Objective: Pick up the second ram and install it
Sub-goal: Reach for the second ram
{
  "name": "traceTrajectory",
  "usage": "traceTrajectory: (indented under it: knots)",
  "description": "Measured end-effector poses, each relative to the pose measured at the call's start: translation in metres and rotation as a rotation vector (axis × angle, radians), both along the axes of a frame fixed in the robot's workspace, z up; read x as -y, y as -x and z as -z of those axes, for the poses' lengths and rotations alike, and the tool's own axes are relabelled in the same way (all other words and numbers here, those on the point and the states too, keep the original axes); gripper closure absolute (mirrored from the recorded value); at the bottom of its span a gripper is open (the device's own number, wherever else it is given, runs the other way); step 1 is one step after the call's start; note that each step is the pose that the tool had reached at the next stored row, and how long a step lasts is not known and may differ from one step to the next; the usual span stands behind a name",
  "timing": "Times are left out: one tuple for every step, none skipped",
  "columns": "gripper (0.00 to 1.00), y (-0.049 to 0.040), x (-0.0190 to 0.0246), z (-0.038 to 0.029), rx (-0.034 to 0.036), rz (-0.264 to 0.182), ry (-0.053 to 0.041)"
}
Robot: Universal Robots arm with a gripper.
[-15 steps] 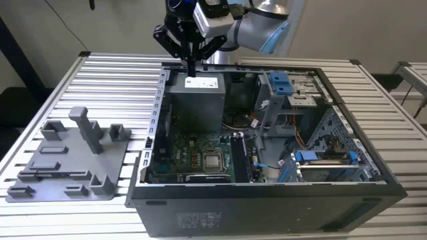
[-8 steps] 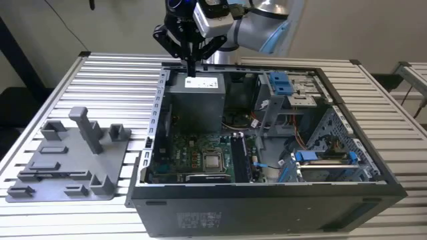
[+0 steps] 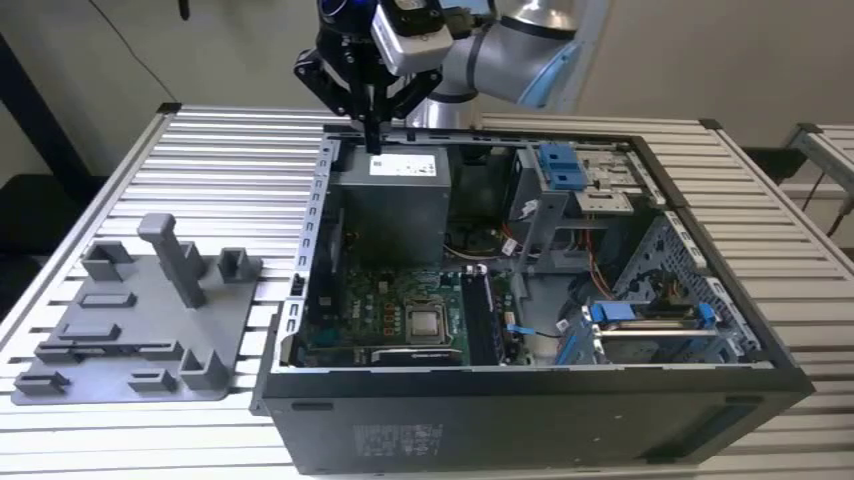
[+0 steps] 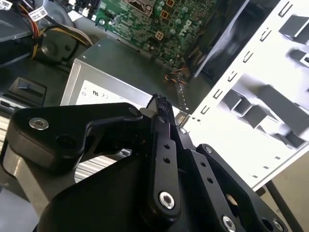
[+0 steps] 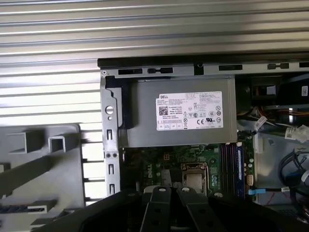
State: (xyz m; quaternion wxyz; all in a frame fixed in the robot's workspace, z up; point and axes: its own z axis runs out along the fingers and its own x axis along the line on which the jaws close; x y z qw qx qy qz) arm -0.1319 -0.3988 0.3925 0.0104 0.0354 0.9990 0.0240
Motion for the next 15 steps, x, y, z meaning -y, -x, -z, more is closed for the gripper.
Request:
traceTrajectory:
  knots:
    - [0.89,0.0008,0.0000,0.0000,0.0000,0.000,-0.0001]
    - [0.89,0.0012,-0.0001,0.0001,-0.0002,0.000,0.0000]
    - [0.89,0.0014,-0.0001,0.0001,-0.0005,0.000,0.0000]
    - [0.89,0.0017,0.0000,0.0001,-0.0009,0.000,0.0000]
    - [0.89,0.0020,0.0000,0.0001,-0.0013,0.000,0.0000]
    - [0.89,0.0022,0.0000,0.0001,-0.0018,0.000,0.0001]
    - [0.89,0.0024,0.0000,0.0001,-0.0025,0.000,0.0002]
    - [0.89,0.0026,0.0000,0.0002,-0.0031,0.000,0.0002]
    - [0.89,0.0028,0.0000,0.0002,-0.0036,0.000,0.0002]
    - [0.89,0.0031,0.0000,0.0003,-0.0040,0.000,0.0001]
    - [0.89,0.0035,0.0000,0.0004,-0.0044,0.000,0.0000]
    - [0.89,0.0037,0.0000,0.0004,-0.0048,0.000,0.0000]
    - [0.89,0.0040,0.0000,0.0005,-0.0052,0.000,0.0000]
    - [0.89,0.0043,0.0000,0.0005,-0.0057,0.000,0.0000]
    - [0.89,0.0047,0.0000,0.0006,-0.0061,0.000,0.0000]
